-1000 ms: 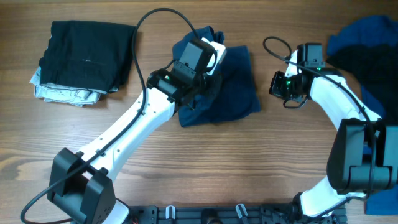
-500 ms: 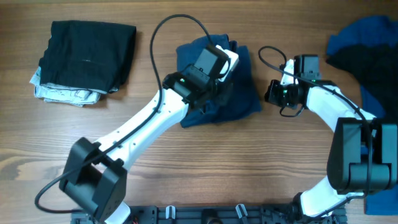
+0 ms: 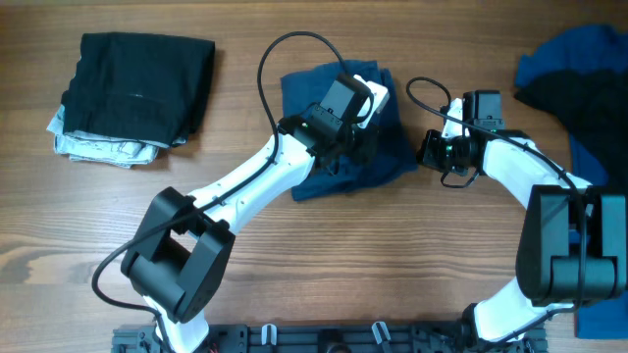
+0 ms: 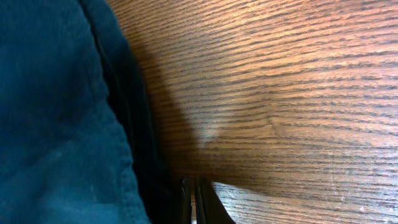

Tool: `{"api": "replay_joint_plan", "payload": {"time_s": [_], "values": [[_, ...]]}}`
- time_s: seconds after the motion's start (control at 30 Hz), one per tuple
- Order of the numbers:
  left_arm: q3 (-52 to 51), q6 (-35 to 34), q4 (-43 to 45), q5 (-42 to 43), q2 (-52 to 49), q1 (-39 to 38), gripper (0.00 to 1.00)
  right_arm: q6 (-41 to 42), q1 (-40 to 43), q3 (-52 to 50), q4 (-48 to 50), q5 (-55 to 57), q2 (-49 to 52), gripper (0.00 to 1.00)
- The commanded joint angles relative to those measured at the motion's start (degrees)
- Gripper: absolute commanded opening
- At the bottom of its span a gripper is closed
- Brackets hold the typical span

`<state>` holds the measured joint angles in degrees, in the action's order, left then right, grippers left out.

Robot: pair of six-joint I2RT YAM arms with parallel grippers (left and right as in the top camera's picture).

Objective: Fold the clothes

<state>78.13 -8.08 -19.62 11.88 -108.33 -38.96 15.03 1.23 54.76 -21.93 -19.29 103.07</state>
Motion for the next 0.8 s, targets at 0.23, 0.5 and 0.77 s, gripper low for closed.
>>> {"api": "replay_joint_plan", "payload": {"time_s": [0.23, 0.5, 0.77], "values": [[1.2, -4.1, 1.0, 4.0, -0.8, -0.2, 0.11, 0.5, -0.1, -0.1, 0.7, -1.2, 1.0, 0.04], [1.2, -8.7, 4.3, 3.7, -3.9, -0.1, 0.07, 1.4, -0.1, -0.1, 0.8, -1.2, 1.0, 0.04], [1.4, -9.1, 4.2, -1.1, 2.3, 8.0, 0.17, -8.0, 0.1, 6.8, -6.2, -9.9, -9.7, 0.04]]}}
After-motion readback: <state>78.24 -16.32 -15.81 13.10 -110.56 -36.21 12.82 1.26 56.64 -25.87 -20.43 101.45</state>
